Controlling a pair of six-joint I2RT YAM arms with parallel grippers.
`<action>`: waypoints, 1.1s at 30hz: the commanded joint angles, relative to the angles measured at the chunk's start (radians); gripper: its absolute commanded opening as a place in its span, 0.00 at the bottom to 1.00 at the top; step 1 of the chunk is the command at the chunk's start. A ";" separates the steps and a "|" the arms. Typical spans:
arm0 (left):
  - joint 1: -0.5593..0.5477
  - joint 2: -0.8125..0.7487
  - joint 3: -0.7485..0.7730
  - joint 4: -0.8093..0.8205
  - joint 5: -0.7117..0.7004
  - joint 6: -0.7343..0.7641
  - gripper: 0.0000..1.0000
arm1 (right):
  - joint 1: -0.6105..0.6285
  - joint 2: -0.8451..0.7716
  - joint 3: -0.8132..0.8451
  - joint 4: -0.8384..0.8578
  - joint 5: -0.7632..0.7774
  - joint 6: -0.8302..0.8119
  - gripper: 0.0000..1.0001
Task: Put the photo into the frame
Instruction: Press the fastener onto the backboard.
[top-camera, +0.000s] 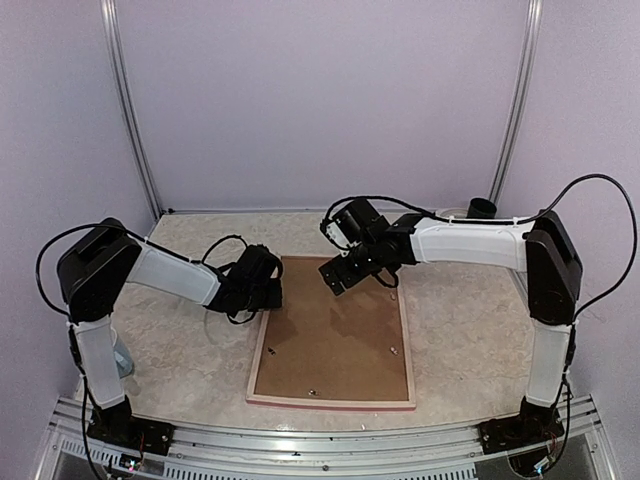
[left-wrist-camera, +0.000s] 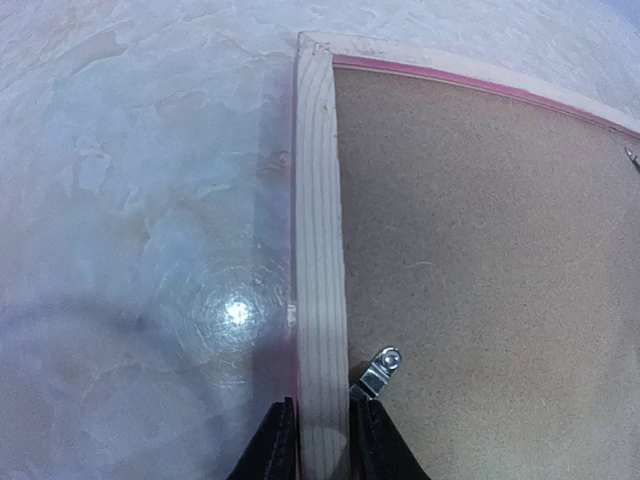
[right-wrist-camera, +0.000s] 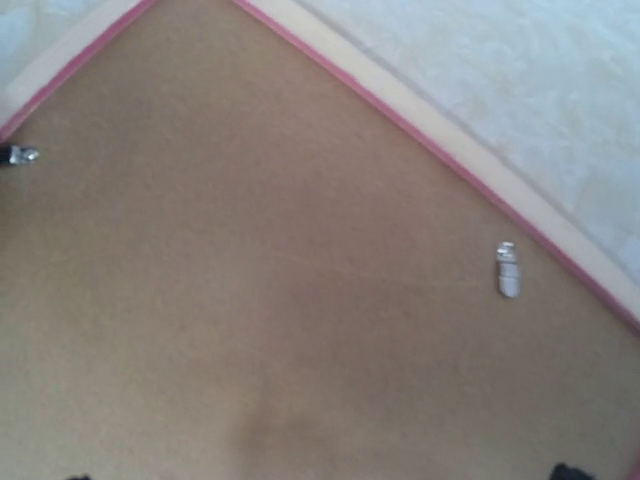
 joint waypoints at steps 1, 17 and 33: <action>0.000 -0.053 -0.040 -0.104 0.109 -0.044 0.26 | -0.001 0.084 0.013 0.014 -0.057 0.017 0.99; 0.062 -0.049 0.082 -0.156 0.164 0.006 0.28 | 0.018 0.191 0.057 0.037 -0.075 0.026 0.99; 0.040 0.069 0.148 -0.237 0.068 0.020 0.24 | 0.020 0.180 0.052 0.033 -0.077 0.024 0.99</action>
